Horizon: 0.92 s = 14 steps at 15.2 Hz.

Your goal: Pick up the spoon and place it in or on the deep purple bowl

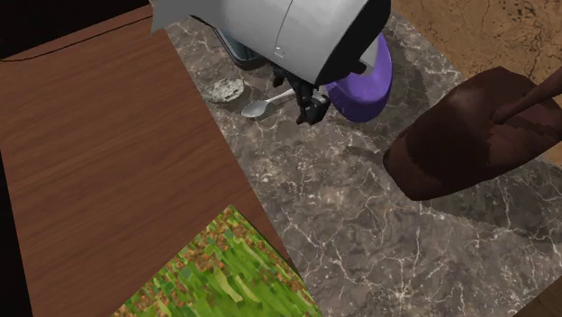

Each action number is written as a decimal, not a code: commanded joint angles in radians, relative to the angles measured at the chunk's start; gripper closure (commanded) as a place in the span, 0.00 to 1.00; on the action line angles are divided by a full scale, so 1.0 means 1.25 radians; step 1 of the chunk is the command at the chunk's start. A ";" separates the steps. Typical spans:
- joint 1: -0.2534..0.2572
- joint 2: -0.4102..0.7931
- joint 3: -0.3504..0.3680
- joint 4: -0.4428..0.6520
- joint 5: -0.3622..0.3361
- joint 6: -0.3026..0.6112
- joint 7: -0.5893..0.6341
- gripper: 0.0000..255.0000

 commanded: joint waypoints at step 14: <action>0.046 0.206 0.014 0.113 -0.057 0.117 0.075 0.00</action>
